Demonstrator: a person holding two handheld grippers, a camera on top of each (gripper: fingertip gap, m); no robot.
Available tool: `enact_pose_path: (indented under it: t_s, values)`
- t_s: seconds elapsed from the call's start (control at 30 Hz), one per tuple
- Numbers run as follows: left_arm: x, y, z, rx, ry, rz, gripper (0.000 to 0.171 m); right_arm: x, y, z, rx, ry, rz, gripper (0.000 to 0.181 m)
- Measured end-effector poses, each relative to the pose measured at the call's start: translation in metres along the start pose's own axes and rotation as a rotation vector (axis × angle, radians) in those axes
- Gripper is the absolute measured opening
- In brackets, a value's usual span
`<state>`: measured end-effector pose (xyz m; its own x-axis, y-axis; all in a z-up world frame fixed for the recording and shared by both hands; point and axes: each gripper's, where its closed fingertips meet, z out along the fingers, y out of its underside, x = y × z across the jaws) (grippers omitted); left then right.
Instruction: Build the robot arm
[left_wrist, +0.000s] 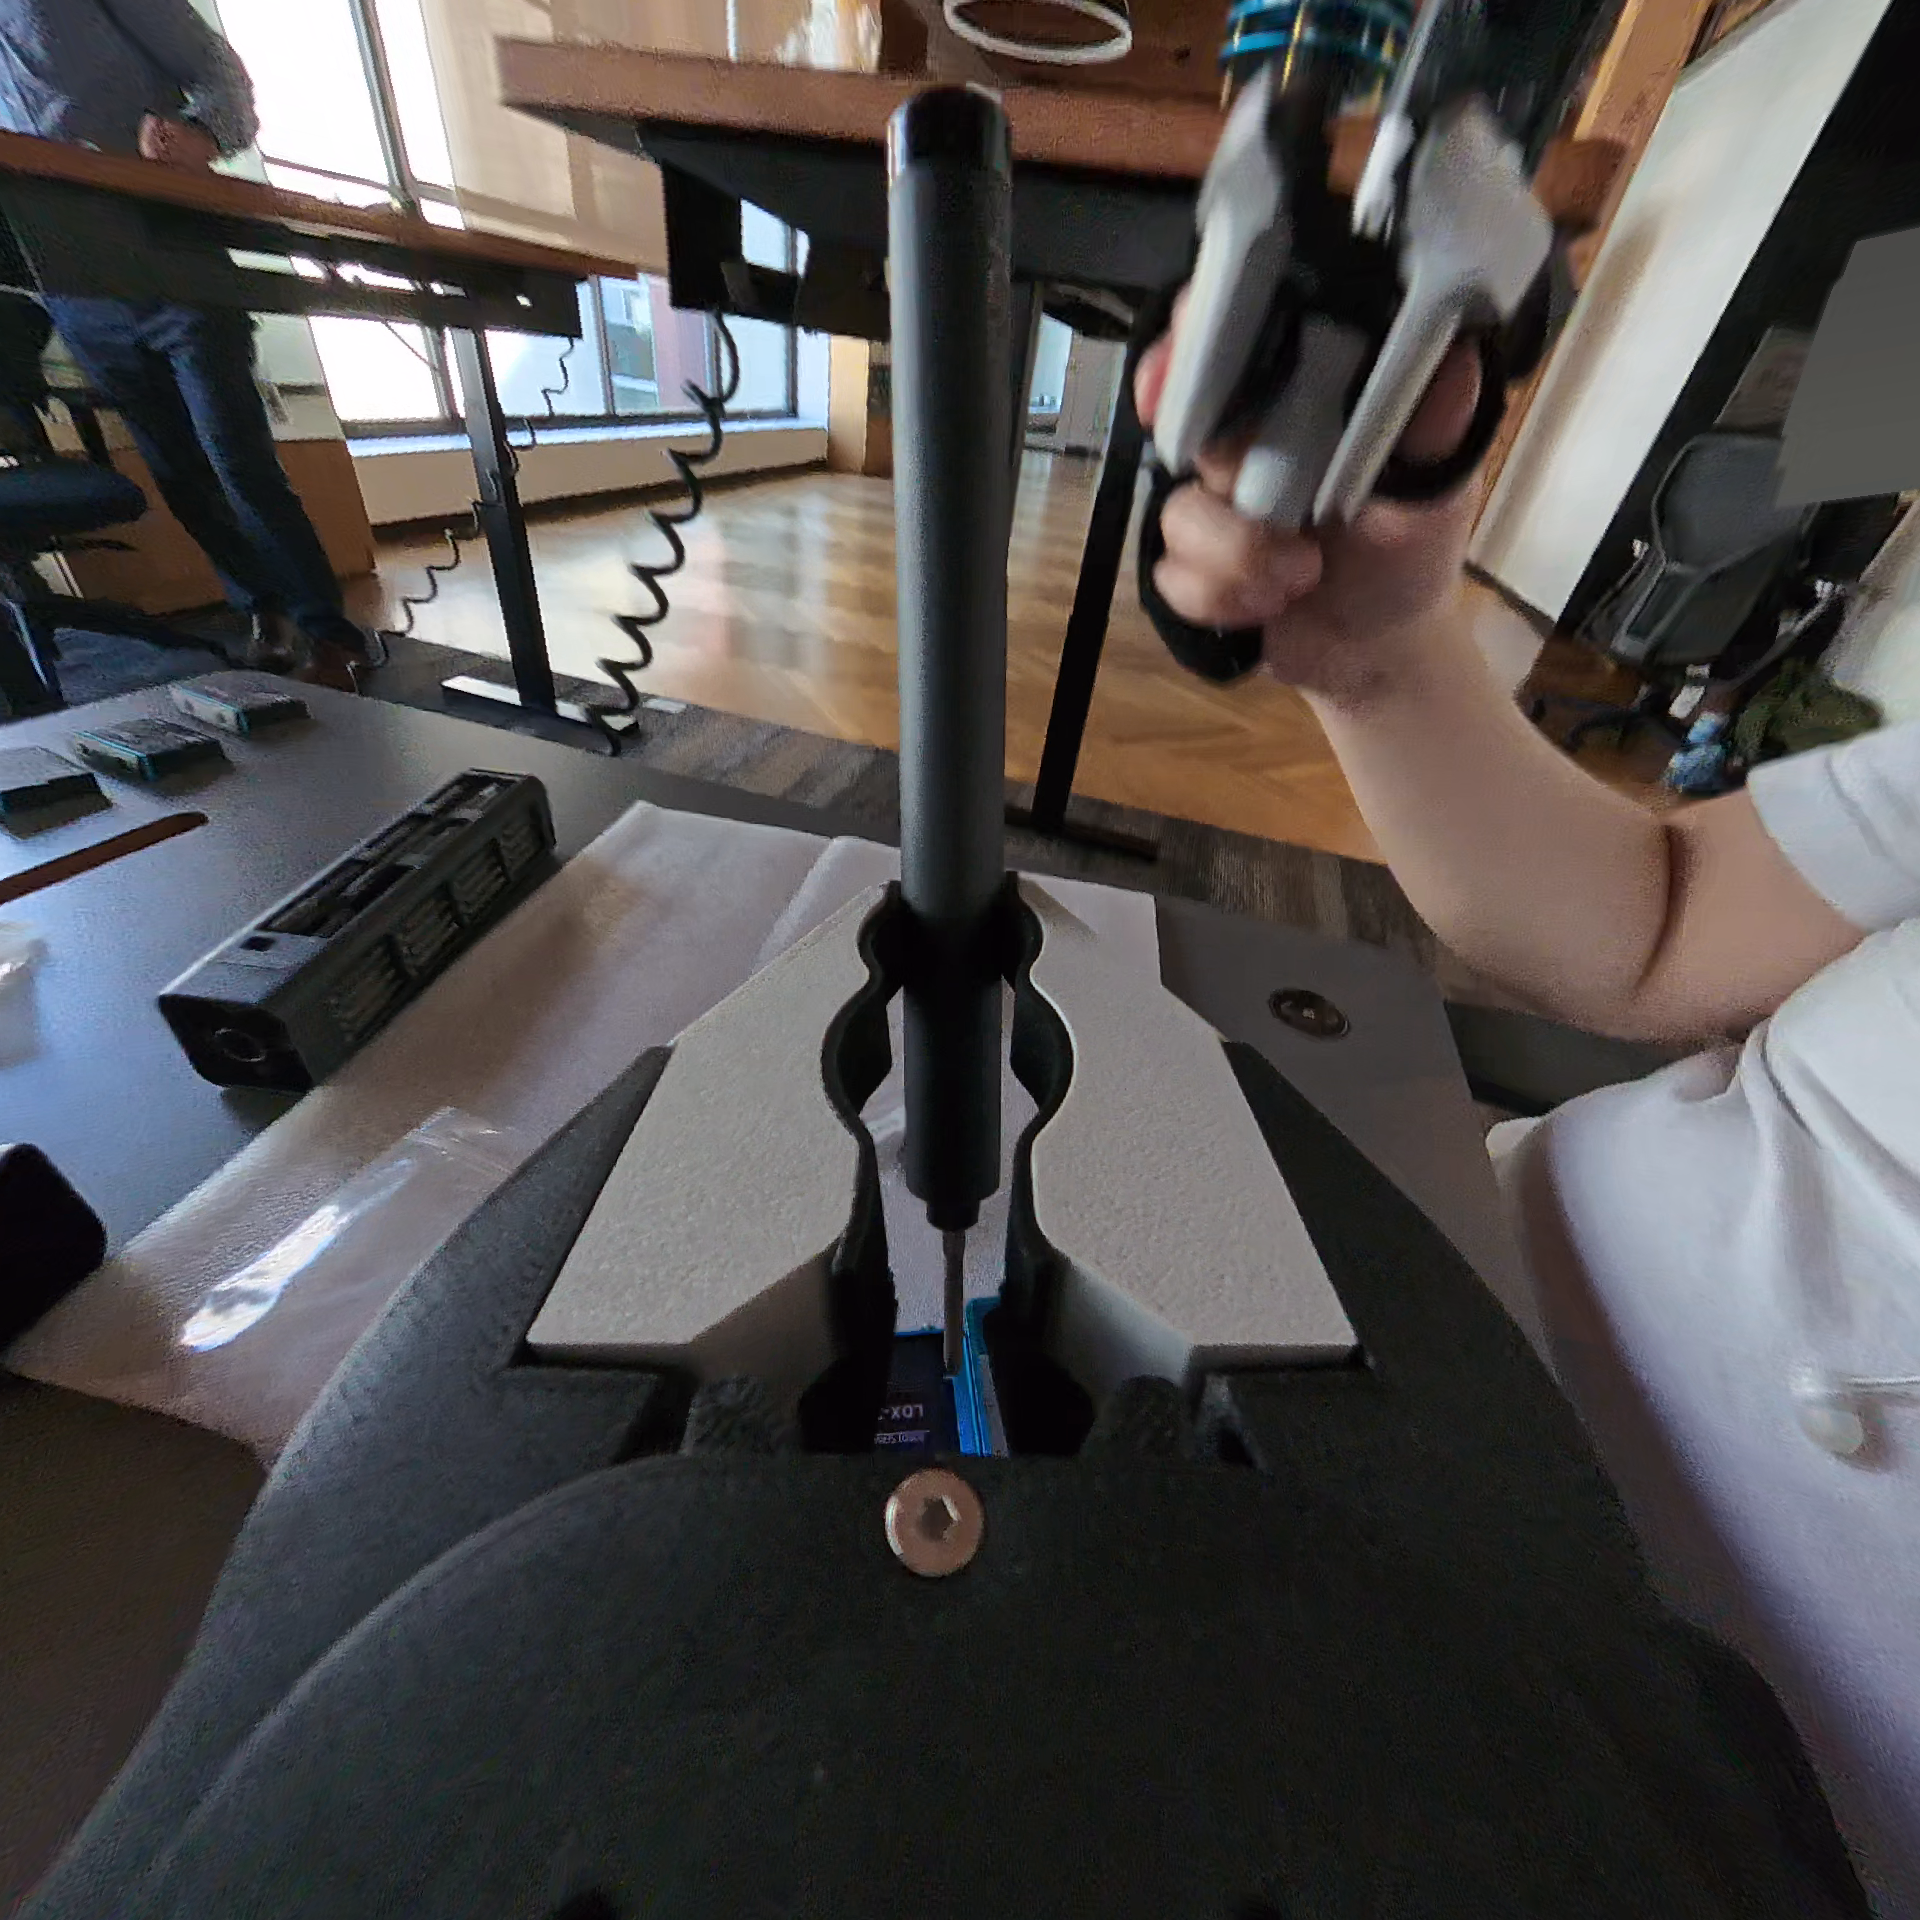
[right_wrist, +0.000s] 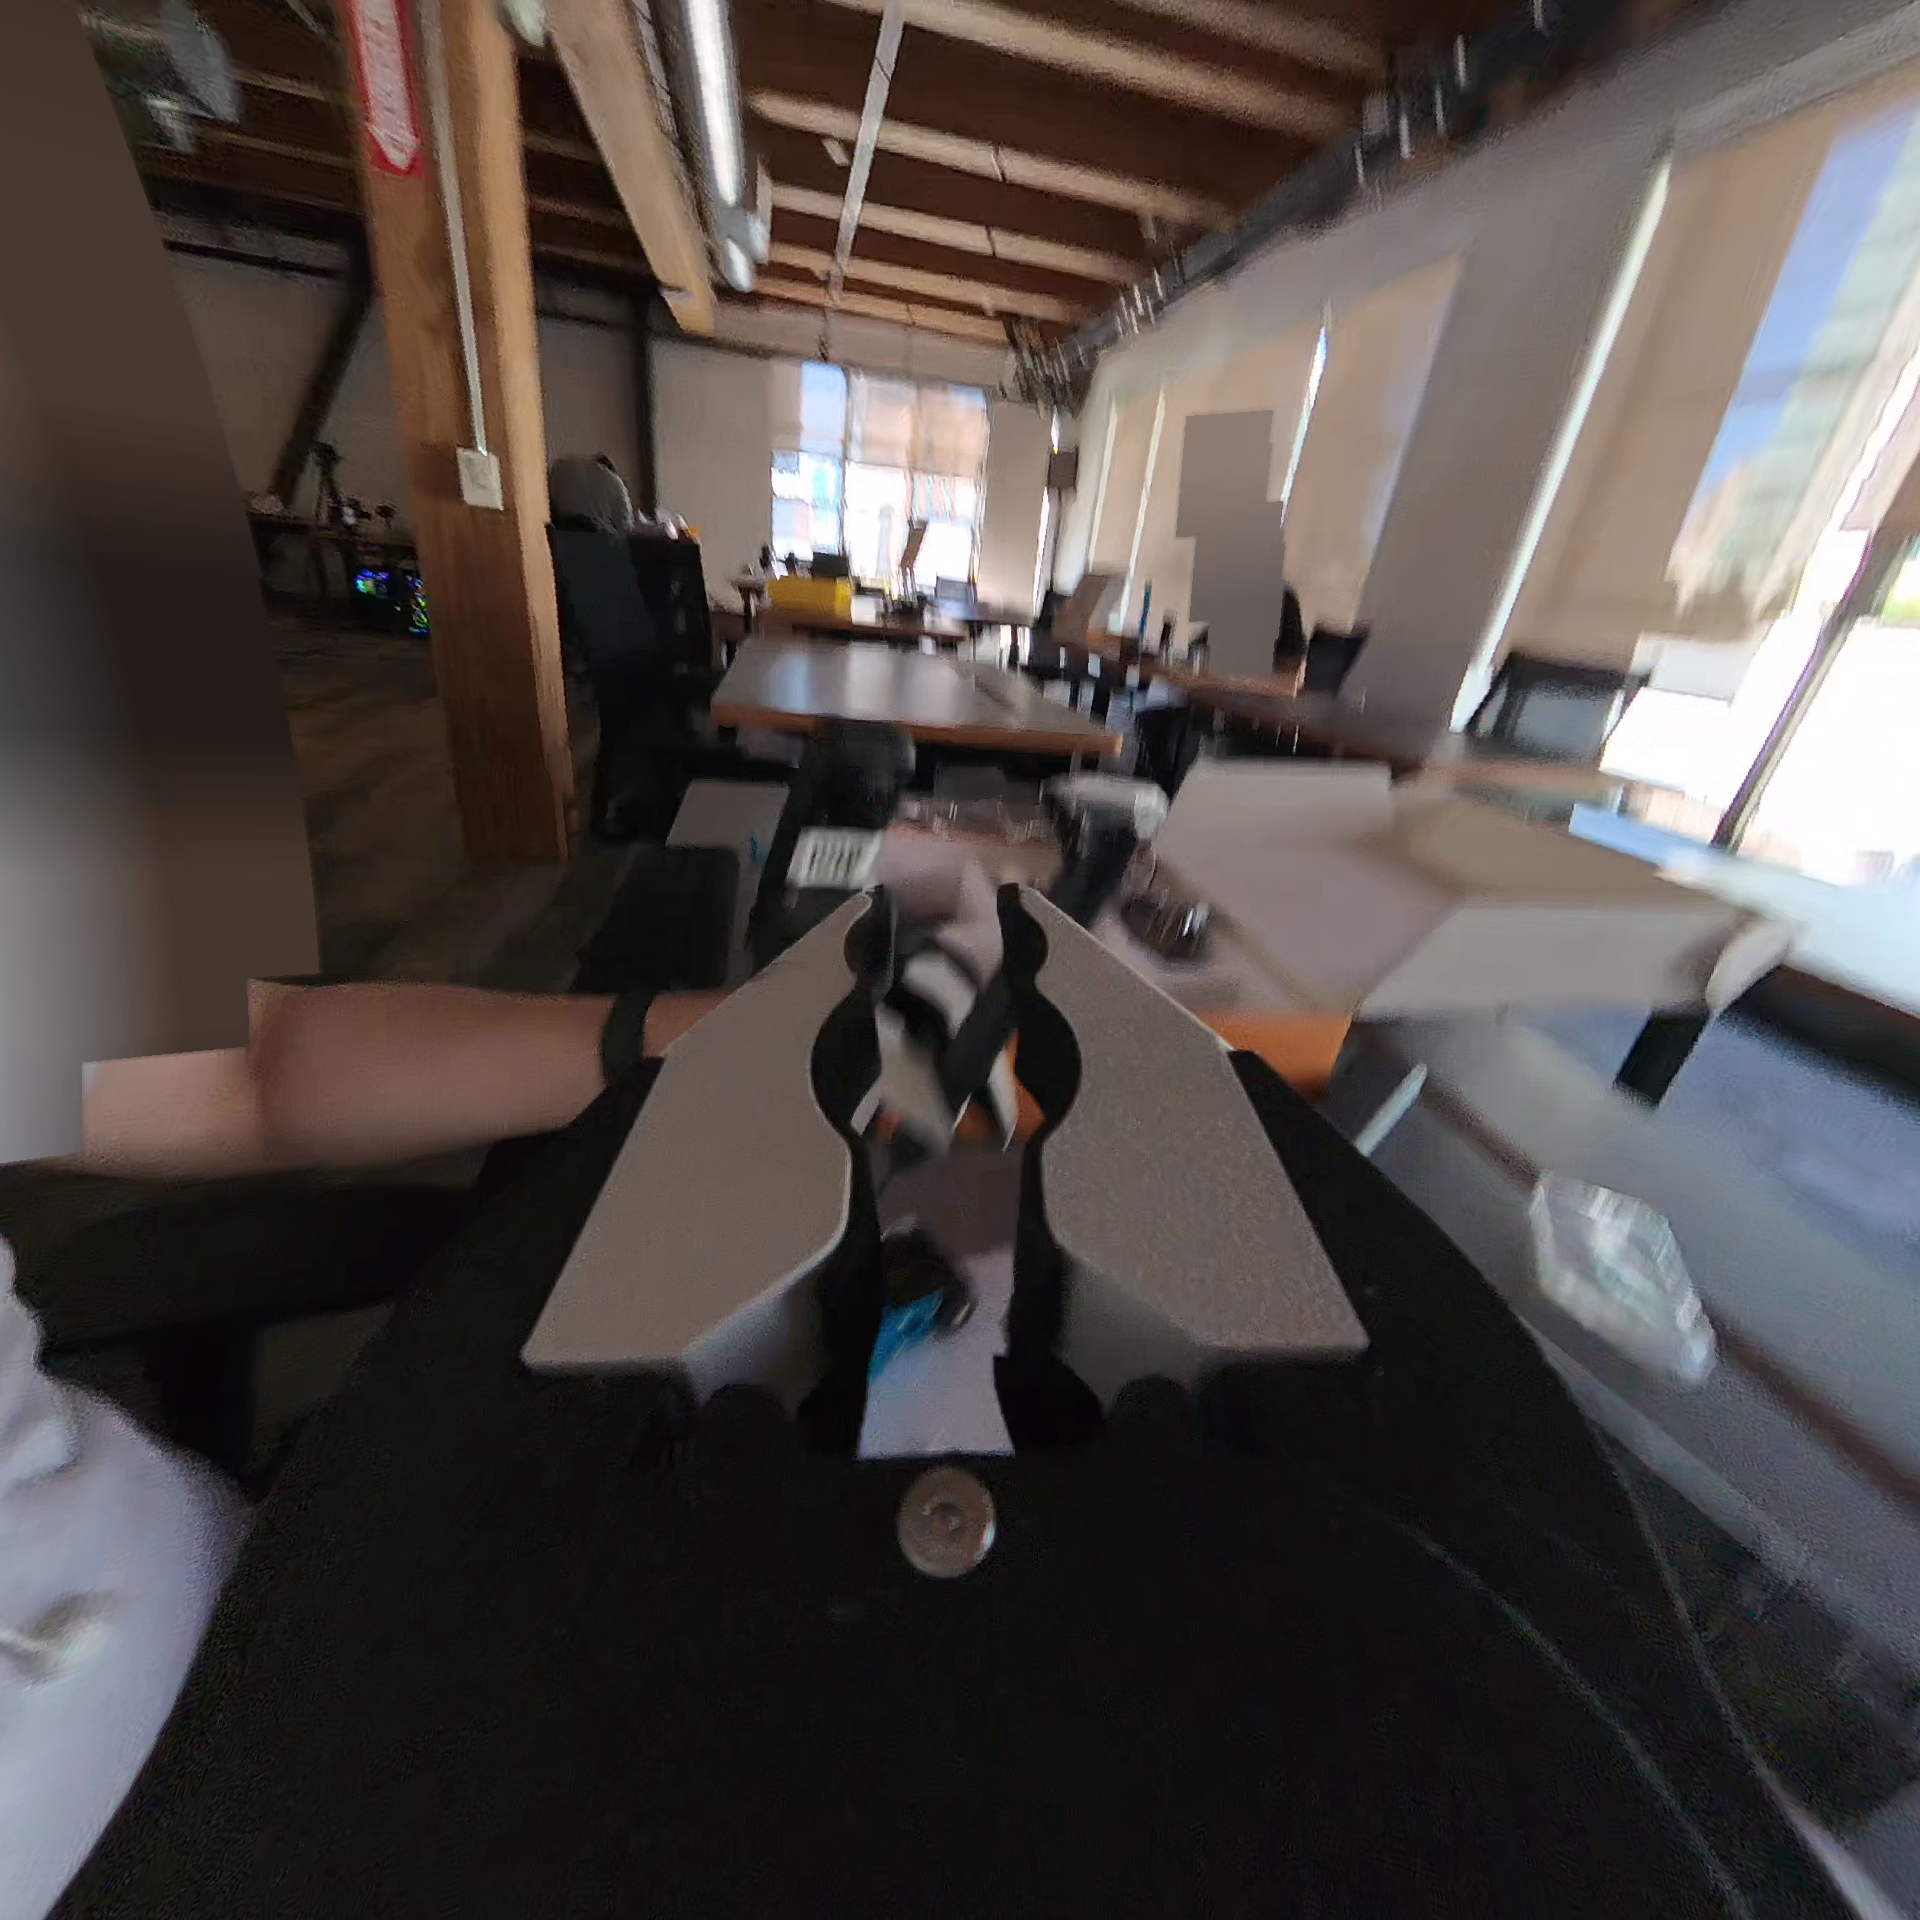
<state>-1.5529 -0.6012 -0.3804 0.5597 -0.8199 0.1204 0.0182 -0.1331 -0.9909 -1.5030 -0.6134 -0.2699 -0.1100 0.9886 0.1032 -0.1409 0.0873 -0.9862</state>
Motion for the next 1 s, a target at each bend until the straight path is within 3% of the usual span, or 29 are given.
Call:
enact_pose_path:
  t_s: [0.03,0.1,0.17,0.23,0.33,0.47,0.63,0.77,0.87,1.0]
  values:
    - [-0.003,-0.007,-0.006,0.031,-0.014,-0.006,0.016,-0.002,0.024,0.001,-0.094,0.038,0.059,0.019]
    - [-0.007,-0.019,-0.016,0.083,-0.049,0.012,0.016,-0.005,0.093,0.011,-0.419,0.161,0.142,0.018]
    - [-0.008,-0.029,-0.024,0.124,-0.061,0.027,0.016,-0.027,0.156,0.02,-0.697,0.187,0.196,0.017]
    - [-0.008,-0.034,-0.029,0.146,-0.071,0.033,0.016,-0.035,0.193,0.03,-0.814,0.227,0.159,0.013]
    - [-0.01,-0.037,-0.034,0.16,-0.09,0.039,0.016,-0.039,0.222,0.032,-0.938,0.275,0.186,0.024]
    - [-0.01,-0.04,-0.036,0.178,-0.074,0.012,0.016,-0.045,0.235,0.039,-0.994,0.266,0.341,0.025]
    - [-0.007,-0.048,-0.042,0.214,-0.062,0.003,0.016,-0.021,0.239,0.032,-1.049,0.309,0.388,0.001]
    - [-0.004,-0.059,-0.052,0.268,-0.05,-0.003,0.016,-0.016,0.225,0.033,-0.897,0.153,0.855,0.0]
    - [-0.003,-0.064,-0.058,0.297,-0.044,-0.006,0.016,-0.006,0.214,0.028,-0.854,0.042,1.013,0.001]
    - [-0.003,-0.065,-0.06,0.316,-0.032,-0.031,0.016,0.014,0.204,0.015,-0.912,-0.13,1.176,0.001]
